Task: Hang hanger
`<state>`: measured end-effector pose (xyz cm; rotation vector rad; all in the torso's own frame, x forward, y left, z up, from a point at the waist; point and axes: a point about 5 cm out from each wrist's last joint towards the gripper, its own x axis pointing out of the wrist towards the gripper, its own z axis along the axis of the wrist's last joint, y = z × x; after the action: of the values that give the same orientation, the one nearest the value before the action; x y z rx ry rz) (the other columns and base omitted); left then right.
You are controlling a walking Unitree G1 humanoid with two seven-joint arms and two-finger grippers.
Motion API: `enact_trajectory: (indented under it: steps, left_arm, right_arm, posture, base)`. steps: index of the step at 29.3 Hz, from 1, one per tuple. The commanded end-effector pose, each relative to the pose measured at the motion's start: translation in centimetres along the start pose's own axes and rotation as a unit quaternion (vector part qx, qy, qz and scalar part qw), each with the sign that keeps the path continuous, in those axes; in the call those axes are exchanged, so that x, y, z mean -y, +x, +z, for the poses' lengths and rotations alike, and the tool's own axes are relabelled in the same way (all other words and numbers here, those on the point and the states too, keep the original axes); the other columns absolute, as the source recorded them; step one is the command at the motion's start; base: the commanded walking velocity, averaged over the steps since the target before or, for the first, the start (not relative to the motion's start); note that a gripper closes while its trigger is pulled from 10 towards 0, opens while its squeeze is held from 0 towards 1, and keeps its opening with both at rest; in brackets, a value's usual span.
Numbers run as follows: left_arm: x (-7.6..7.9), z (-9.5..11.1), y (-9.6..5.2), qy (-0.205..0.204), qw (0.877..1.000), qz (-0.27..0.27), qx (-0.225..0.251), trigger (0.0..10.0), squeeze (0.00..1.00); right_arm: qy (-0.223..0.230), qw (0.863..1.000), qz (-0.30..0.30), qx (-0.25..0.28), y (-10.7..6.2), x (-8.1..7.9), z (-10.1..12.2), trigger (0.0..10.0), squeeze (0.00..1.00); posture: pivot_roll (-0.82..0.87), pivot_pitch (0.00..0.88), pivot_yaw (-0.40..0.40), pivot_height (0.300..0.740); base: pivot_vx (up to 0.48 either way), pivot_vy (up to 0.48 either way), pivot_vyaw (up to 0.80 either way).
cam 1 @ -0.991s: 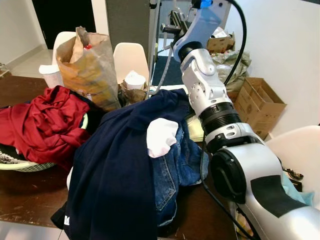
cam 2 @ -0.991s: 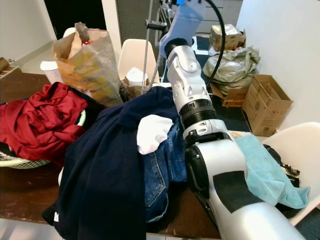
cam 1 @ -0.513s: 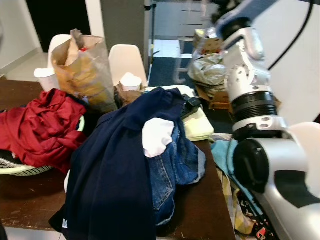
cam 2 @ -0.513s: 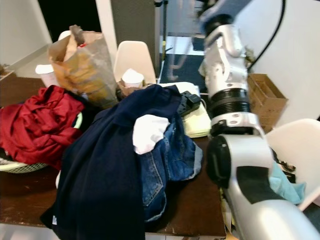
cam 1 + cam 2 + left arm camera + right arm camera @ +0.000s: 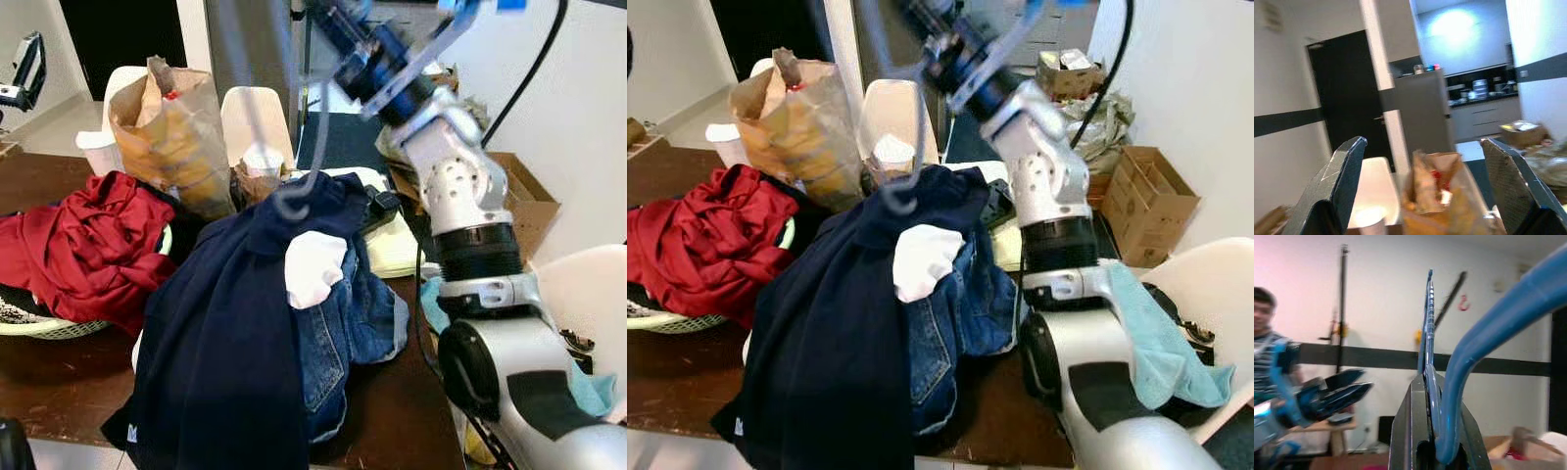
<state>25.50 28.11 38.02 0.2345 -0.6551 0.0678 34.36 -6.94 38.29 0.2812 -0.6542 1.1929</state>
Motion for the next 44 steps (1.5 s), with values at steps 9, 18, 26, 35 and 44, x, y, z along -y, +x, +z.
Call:
enact_trajectory:
  steps: [9,18,26,35,44]
  left_arm:
    - [2.8,0.5,0.0,-0.039,0.996,-0.073,0.016,10.0,0.00]
    - [3.2,0.6,0.0,-0.039,0.995,-0.085,0.016,10.0,0.00]
    - [3.7,0.6,-0.2,-0.040,0.994,-0.106,0.010,10.0,0.00]
    - [2.6,1.3,-0.6,-0.048,0.993,-0.110,0.017,10.0,0.00]
    - [-6.0,-2.6,-3.4,-0.001,0.977,0.198,-0.073,10.0,0.00]
  right_arm:
    - [-0.001,0.993,0.115,-0.036,0.3,-3.1,-0.5,10.0,0.00]
    - [0.009,0.992,0.119,-0.047,0.0,-3.7,-0.7,10.0,0.00]
    - [0.020,0.988,0.140,-0.057,-0.2,-4.6,-0.9,10.0,0.00]
    - [-0.011,0.997,0.035,-0.074,-0.1,-2.3,-1.3,10.0,0.00]
    - [-0.078,0.967,-0.201,-0.138,-1.9,3.5,-2.4,10.0,0.00]
  posture:
    - [0.05,0.000,-0.013,0.736]
    - [0.04,0.000,-0.013,0.736]
    - [0.05,0.000,-0.015,0.736]
    - [0.05,0.000,-0.016,0.736]
    - [0.05,0.000,-0.010,0.736]
  base:
    - [0.000,0.000,0.00]
    - [0.000,0.000,0.00]
    - [0.000,0.000,0.00]
    - [0.000,0.000,0.00]
    - [0.000,0.000,0.00]
